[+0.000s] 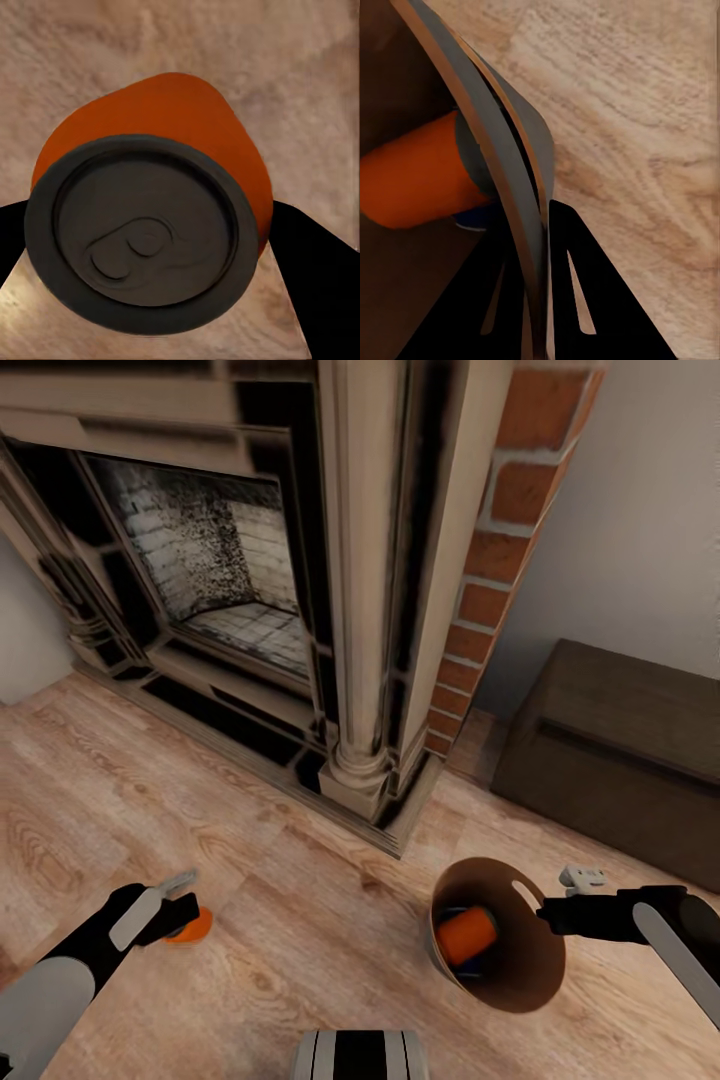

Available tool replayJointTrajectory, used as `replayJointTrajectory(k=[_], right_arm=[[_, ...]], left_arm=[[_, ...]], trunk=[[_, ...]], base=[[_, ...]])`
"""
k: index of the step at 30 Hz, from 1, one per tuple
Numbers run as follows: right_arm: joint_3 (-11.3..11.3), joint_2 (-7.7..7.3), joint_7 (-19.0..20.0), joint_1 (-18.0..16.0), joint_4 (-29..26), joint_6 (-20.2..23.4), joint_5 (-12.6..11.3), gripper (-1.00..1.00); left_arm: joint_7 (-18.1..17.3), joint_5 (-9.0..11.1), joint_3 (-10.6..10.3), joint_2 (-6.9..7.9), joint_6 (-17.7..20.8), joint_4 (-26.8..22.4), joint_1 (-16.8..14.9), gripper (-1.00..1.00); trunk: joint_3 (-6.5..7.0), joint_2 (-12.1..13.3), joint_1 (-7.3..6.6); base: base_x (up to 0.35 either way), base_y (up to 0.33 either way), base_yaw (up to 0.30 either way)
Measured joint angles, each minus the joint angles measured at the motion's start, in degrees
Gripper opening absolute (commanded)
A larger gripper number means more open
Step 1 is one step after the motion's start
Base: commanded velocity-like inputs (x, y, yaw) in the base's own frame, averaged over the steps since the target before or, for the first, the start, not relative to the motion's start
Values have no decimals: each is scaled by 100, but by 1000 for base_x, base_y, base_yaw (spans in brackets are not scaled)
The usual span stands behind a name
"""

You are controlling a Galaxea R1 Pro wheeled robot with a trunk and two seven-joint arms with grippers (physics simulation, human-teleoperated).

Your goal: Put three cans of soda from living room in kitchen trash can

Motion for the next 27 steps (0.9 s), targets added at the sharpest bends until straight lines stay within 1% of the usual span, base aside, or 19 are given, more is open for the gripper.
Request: replayJointTrajectory(k=[2,4,5,6,7,8,9,11,12,13,14,17,19,21,22,23,27], right_arm=[[0,0,1,-9,25,1,-14,-100],[2,1,3,-15,116,2,-31,-100],[2,7,-2,-19,211,2,-43,-100],[-1,7,-7,-17,231,1,17,-100],[-5,9,-13,-12,244,-1,74,-100],[-7,12,-17,-3,256,-1,108,-100],[-8,11,-18,-1,256,-2,113,-100],[-8,11,-17,10,242,0,59,-100],[-8,13,-15,12,240,1,21,-100],[-7,18,-14,18,238,2,-3,-100],[-7,21,-17,22,237,2,-11,-100],[-9,25,-22,34,219,0,67,-100],[-9,26,-21,35,208,0,77,-100],[-9,26,-17,38,200,1,28,-100],[-8,37,-21,44,200,2,14,-100],[-8,43,-20,45,200,2,12,-100],[-9,44,-21,45,197,0,58,-100]], left_arm=[[2,15,1,0,5,-161,69,-100],[6,42,1,-6,22,-496,280,-100],[40,159,86,-11,96,-1411,757,-100],[105,238,187,-9,187,-1983,990,-100],[254,343,282,-9,303,-2518,1218,-100],[637,505,362,-20,442,-3260,1485,-100],[803,582,378,-33,476,-3545,1567,-100],[1424,911,398,-162,543,-4282,1781,-100],[1567,941,397,-202,565,-4415,1815,-100],[1800,1028,390,-282,576,-4596,1860,-100],[1970,1065,386,-356,589,-4715,1890,-100],[2207,1113,381,-476,608,-4881,1932,-100],[2245,1110,383,-496,615,-4907,1939,-100],[2262,1123,379,-514,615,-4921,1942,-100],[2267,1153,372,-613,600,-4919,1943,-100],[2274,1122,372,-660,612,-4915,1943,-100],[2292,1103,370,-737,616,-4895,1943,-100]], trunk=[[44,3,-5],[88,5,-10],[110,7,-13],[133,8,-16],[155,9,-18],[177,11,-21],[199,12,-23],[242,15,-29],[264,16,-31],[286,17,-34],[308,19,-36],[374,23,-44],[418,25,-49],[463,28,-54],[485,29,-57],[507,31,-59],[595,36,-69]], base=[[0,0,0],[0,0,0],[0,0,0],[0,0,0],[0,0,0],[0,0,0],[0,0,0],[0,0,0],[0,0,0],[0,0,0],[0,0,0],[0,0,0],[0,0,0],[0,0,0],[0,0,0],[0,0,0],[0,0,0]])
